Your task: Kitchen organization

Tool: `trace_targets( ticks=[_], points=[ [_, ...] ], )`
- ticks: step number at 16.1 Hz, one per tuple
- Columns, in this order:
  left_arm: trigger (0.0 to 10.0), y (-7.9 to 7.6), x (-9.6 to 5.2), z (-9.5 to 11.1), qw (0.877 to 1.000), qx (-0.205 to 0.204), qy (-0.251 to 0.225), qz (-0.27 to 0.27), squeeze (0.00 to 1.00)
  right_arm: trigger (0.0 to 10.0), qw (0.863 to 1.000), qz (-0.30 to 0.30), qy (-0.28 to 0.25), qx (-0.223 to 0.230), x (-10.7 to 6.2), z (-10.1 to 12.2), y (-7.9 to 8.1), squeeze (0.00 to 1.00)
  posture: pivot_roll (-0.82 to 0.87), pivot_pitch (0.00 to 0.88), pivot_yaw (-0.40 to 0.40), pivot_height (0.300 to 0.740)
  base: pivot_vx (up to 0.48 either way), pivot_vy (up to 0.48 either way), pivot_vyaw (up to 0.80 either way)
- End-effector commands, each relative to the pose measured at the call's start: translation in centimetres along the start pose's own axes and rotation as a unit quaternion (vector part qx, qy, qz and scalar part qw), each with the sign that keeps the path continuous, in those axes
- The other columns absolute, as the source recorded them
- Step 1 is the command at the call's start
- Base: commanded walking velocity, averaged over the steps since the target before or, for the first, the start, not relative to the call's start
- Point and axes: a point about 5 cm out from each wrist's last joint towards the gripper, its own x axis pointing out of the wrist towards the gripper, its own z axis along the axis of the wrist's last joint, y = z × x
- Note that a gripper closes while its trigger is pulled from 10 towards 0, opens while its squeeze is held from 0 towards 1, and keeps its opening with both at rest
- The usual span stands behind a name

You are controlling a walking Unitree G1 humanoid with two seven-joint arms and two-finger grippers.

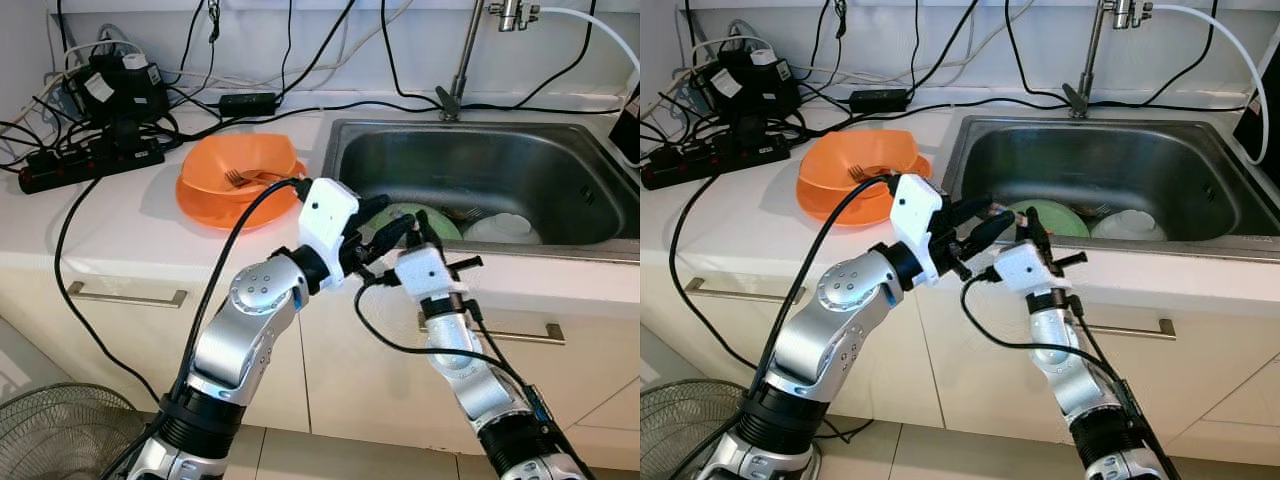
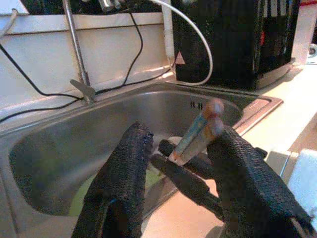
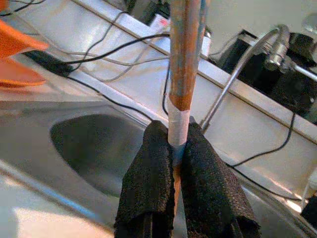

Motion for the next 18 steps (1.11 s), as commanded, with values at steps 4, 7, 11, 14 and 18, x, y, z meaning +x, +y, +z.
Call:
trace_targets(
  ticks=[4,7,11,14,18],
  points=[
    [10.0,1.8,-0.8,0.7,0.997,-0.008,-0.037,0.063,0.0,0.0,0.998,-0.044,0.019,0.029,1.0,-0.3,-1.7,0.0,0.06,0.019,0.08,0.74,0.0,0.0,0.0],
    [10.0,2.4,-1.5,0.4,0.996,-0.014,-0.038,0.084,0.0,0.0,0.998,-0.053,0.027,0.034,1.2,-0.5,-2.2,0.0,0.06,0.02,0.08,0.74,0.0,0.0,0.0],
    [10.0,2.7,-2.3,-1.2,0.996,-0.011,-0.002,0.087,0.0,0.0,0.994,-0.078,0.037,0.064,2.1,-0.6,-3.3,0.0,0.06,0.017,0.079,0.74,0.0,0.0,0.0],
    [10.0,2.3,-2.6,-2.7,0.997,-0.008,0.031,0.077,0.0,10.0,0.992,-0.093,0.037,0.076,4.2,-0.3,-5.2,0.0,0.06,0.017,0.076,0.74,0.0,0.0,0.0],
    [10.0,1.7,-2.5,-3.3,0.997,-0.017,0.042,0.06,0.0,10.0,0.989,-0.086,0.051,0.112,6.1,0.0,-5.4,0.0,0.06,0.016,0.075,0.74,0.0,0.0,0.0]
  ],
)
